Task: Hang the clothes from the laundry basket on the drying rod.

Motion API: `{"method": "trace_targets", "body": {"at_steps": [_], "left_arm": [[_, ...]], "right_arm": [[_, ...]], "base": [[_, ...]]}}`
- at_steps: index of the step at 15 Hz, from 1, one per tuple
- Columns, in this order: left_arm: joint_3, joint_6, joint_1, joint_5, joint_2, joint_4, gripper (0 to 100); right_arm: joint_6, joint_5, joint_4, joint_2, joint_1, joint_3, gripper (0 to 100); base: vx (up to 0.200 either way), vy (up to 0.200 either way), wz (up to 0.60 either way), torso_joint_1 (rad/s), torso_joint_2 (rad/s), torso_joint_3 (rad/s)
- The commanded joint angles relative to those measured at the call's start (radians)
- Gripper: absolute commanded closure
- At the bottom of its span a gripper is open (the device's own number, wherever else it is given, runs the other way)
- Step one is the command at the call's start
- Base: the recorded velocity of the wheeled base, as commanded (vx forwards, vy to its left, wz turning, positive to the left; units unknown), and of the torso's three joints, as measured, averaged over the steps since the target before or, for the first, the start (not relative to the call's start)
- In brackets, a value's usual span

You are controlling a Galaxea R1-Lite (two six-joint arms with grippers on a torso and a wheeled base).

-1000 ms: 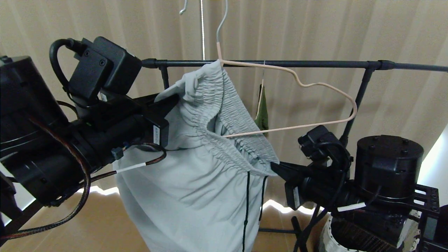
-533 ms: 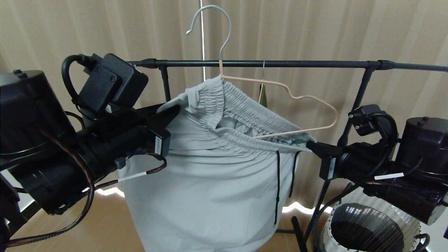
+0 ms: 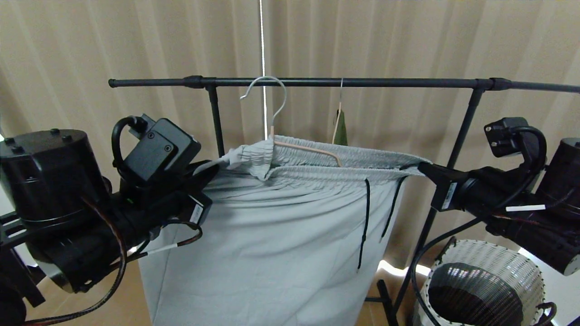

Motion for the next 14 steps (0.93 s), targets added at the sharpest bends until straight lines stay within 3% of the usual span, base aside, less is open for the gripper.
{"method": "trace_targets", "body": {"at_steps": [1,4,6,9,13,14], "left_arm": [[0.007,0.010,0.006,0.040,0.014,0.003,100],[-0.011,0.002,0.006,0.157,0.063,-0.005,100],[-0.039,-0.033,0.000,0.238,0.080,-0.005,100],[-0.045,-0.133,-0.002,0.270,0.098,-0.005,100],[-0.047,-0.211,-0.034,0.269,0.100,-0.006,100],[-0.047,-0.223,-0.046,0.267,0.100,-0.006,100]], "right_arm": [[0.000,0.003,-0.002,-0.004,0.001,0.000,100],[0.000,0.008,-0.002,-0.025,0.028,0.040,100],[-0.002,0.031,-0.001,-0.060,0.122,0.086,100],[-0.003,0.074,-0.001,-0.085,0.277,0.149,100],[-0.006,0.074,0.003,-0.070,0.366,0.143,100],[-0.008,0.074,0.004,-0.063,0.372,0.141,0]], "base": [[0.000,0.000,0.00,0.000,0.00,0.000],[0.000,0.000,0.00,0.000,0.00,0.000],[0.000,0.000,0.00,0.000,0.00,0.000],[0.000,0.000,0.00,0.000,0.00,0.000],[0.000,0.000,0.00,0.000,0.00,0.000],[0.000,0.000,0.00,0.000,0.00,0.000]]}}
